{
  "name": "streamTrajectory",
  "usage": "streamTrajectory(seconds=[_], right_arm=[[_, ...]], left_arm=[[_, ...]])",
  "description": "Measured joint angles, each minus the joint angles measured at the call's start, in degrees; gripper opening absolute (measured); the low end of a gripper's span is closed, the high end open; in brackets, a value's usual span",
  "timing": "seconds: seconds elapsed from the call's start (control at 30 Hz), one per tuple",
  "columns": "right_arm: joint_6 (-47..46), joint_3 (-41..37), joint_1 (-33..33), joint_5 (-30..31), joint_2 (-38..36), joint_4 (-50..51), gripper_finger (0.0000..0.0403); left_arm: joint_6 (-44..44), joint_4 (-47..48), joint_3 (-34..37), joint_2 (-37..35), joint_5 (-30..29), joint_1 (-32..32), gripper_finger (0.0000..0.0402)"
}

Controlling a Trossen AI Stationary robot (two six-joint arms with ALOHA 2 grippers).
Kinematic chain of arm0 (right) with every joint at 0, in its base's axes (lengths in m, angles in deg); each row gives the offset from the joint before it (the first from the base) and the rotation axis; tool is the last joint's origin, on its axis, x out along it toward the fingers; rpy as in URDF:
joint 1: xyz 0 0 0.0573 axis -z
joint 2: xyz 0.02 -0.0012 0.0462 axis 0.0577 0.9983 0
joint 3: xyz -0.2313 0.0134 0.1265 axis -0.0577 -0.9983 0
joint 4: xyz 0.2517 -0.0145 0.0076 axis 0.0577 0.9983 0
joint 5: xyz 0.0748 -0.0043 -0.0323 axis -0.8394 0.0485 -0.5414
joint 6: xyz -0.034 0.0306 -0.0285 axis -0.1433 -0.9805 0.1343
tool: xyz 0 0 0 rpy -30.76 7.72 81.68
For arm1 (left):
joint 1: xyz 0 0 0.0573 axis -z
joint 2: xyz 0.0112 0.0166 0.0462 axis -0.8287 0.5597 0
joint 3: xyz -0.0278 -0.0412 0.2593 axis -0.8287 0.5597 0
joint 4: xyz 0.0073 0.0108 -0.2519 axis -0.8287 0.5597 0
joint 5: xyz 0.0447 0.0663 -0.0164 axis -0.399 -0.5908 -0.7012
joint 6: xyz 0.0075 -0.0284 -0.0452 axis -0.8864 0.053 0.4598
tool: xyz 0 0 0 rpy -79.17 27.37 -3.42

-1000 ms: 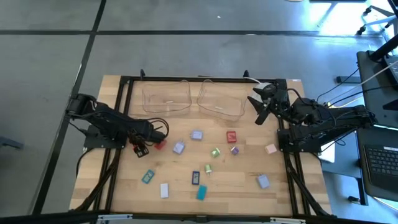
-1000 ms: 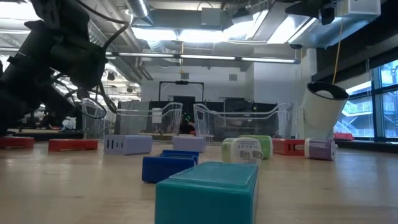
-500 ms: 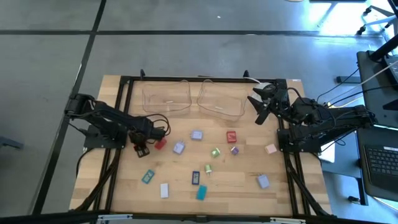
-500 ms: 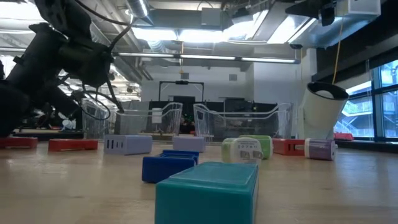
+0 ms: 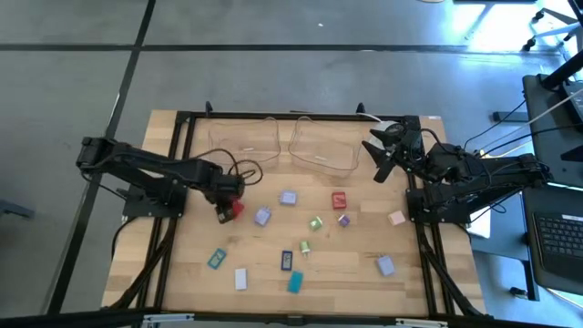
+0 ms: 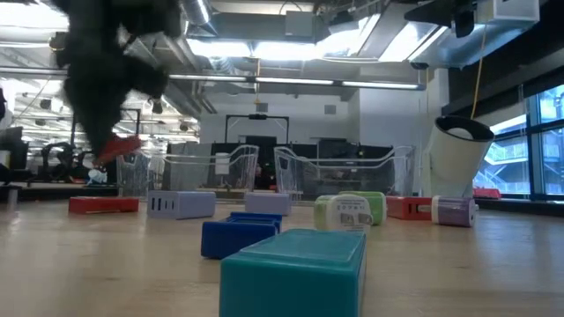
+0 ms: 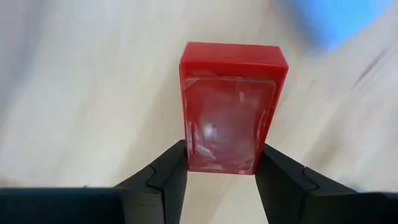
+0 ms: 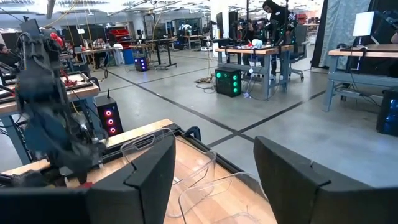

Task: Pick & Place Office items
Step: Put the left red digital timer into the left transparent bin

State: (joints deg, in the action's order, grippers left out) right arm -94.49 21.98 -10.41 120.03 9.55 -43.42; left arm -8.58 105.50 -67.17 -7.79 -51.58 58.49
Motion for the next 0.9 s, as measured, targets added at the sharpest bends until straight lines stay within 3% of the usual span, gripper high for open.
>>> streamTrajectory(seconds=[0.23,0.37,0.47,0.67,0.9], right_arm=[[-0.28,0.00,-0.01,0.85,2.08,-0.02,0.0221],[-4.81,0.00,-0.01,0.85,4.12,0.04,0.0221],[-8.07,0.00,-0.01,0.83,5.55,0.03,0.0221],[-14.20,-0.02,0.00,0.83,7.46,-0.01,0.0221],[-20.93,-0.02,0.00,0.83,8.76,-0.01,0.0221]], left_arm=[[-5.15,-11.97,-7.60,-2.69,-18.91,-2.00,0.0160],[-11.98,-21.76,-9.54,-2.81,-25.46,-5.14,0.0160],[-16.43,-31.29,-9.71,-2.81,-25.43,-7.88,0.0160],[-21.58,-47.22,-9.71,-2.81,-19.23,-11.65,0.0160],[-26.68,-57.95,-9.71,-2.81,-17.77,-12.41,0.0160]])
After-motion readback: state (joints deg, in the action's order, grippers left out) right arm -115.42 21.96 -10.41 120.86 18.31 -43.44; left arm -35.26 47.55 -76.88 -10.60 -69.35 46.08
